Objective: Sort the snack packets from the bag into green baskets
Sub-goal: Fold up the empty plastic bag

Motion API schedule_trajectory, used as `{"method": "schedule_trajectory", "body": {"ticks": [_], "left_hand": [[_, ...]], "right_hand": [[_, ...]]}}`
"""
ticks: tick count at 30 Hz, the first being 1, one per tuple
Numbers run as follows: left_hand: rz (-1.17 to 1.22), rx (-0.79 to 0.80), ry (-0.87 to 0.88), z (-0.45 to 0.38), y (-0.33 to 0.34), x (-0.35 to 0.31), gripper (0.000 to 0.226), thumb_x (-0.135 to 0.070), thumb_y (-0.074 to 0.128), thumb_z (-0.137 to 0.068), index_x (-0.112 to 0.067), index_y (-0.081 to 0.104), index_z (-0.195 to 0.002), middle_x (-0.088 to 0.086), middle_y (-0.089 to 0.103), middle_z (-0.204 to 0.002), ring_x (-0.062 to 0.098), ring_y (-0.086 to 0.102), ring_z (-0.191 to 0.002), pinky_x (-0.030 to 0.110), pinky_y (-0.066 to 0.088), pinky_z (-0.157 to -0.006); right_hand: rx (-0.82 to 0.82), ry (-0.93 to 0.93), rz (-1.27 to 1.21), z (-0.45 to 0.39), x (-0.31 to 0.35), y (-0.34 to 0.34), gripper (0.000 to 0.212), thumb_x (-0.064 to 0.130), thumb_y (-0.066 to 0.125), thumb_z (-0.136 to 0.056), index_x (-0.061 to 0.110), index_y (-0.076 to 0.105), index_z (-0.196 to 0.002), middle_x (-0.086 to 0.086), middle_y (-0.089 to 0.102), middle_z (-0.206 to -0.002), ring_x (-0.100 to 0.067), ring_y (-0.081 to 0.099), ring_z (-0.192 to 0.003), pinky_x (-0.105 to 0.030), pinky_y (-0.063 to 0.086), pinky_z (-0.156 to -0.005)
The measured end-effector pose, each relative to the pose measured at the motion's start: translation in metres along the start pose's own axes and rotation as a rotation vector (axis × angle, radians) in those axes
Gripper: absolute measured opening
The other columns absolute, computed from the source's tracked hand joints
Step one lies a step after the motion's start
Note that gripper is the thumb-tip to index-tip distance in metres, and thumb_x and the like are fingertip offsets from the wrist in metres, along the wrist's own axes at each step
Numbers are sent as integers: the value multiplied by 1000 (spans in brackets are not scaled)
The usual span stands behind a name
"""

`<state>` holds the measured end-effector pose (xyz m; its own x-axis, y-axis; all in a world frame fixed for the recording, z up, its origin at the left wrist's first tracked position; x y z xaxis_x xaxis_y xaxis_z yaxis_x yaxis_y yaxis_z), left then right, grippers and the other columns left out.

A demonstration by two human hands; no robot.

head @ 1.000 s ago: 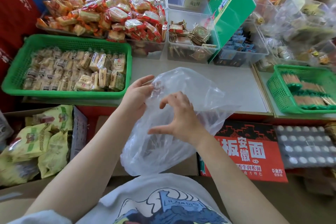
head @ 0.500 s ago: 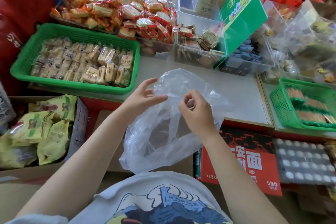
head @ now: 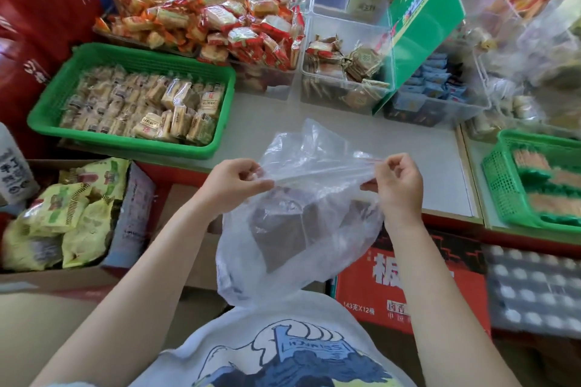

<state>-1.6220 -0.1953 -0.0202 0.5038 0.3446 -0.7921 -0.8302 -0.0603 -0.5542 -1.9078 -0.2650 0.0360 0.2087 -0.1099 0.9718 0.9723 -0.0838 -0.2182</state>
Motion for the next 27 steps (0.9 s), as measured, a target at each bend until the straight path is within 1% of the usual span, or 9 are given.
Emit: {"method": "schedule_trajectory", "body": {"ticks": [4, 6, 8, 11, 16, 19, 21, 24, 27], "left_hand": [[-386, -236, 192, 5, 1, -33, 36, -27, 78, -83, -13, 66, -114, 11, 57, -112, 30, 54, -104, 40, 45, -90], [-361, -380, 443, 23, 5, -78, 30, -31, 73, -83, -13, 68, -107, 7, 60, -110, 26, 55, -102, 39, 44, -89], [-265, -249, 575, 34, 26, -116, 30, -43, 65, -84, -17, 71, -98, -2, 65, -100, 17, 58, -93, 32, 46, -84], [-284, 22, 551, 33, 70, -132, 46, -51, 72, -79, -19, 70, -111, -5, 70, -105, 13, 63, -96, 24, 46, -86], [-172, -177, 451, 22, 59, -125, 14, -25, 72, -83, -14, 74, -92, -5, 74, -85, 13, 67, -80, 33, 50, -77], [-152, -166, 447, 22, 52, -126, 14, -27, 68, -89, -14, 74, -89, -8, 74, -87, 9, 66, -82, 34, 50, -80], [-114, -131, 475, 23, 51, -129, 10, -23, 69, -91, -14, 71, -91, -9, 74, -94, 6, 66, -89, 34, 49, -85], [-24, -71, 482, 27, 49, -131, 18, -34, 69, -88, -16, 68, -92, -10, 73, -102, 5, 67, -101, 31, 50, -92], [12, -57, 490, 32, 48, -132, 37, -48, 73, -79, -18, 66, -100, -12, 70, -102, 10, 66, -103, 27, 50, -93]], "right_hand": [[60, 61, -18, -11, -16, -22, 10, 0, 61, -91, 6, 54, -88, -9, 60, -75, -13, 66, -56, -24, 55, -57], [105, 105, -72, -11, -22, -21, 10, 2, 64, -90, 5, 55, -88, -14, 63, -83, -22, 69, -63, -31, 59, -64], [152, 121, -134, -7, -22, -15, 11, 4, 67, -90, 5, 56, -89, -14, 62, -86, -25, 69, -69, -38, 61, -73], [252, 109, -220, -4, -16, -1, 13, 6, 70, -91, 3, 58, -93, -8, 65, -83, -25, 71, -76, -43, 60, -86], [420, 45, -220, -4, -3, 1, 17, -3, 63, -93, 5, 70, -107, -5, 75, -90, -23, 75, -90, -31, 58, -89], [358, -28, -86, -5, 4, -7, 12, 0, 68, -91, 11, 72, -92, -2, 73, -77, -7, 71, -69, -17, 54, -68], [322, -119, 31, -7, 12, -9, 11, 9, 73, -90, 20, 72, -86, 9, 70, -79, -1, 63, -66, -14, 50, -65], [346, -313, 154, -6, 32, -10, 3, 20, 71, -92, 21, 72, -89, 13, 69, -102, -1, 64, -92, -17, 50, -84], [415, -418, 210, 2, 48, -7, 8, 19, 65, -97, 13, 70, -96, 10, 71, -95, -5, 66, -97, -23, 52, -89]]}}
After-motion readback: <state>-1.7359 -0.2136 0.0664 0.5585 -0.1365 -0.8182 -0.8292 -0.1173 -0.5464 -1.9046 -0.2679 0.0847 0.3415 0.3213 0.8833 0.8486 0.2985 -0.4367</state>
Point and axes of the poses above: each hand's wrist, its own z-axis away from the middle knuckle, its own y-axis out of the palm, x = y × z, the point moved 8 cm from there along -z, towards the middle knuckle
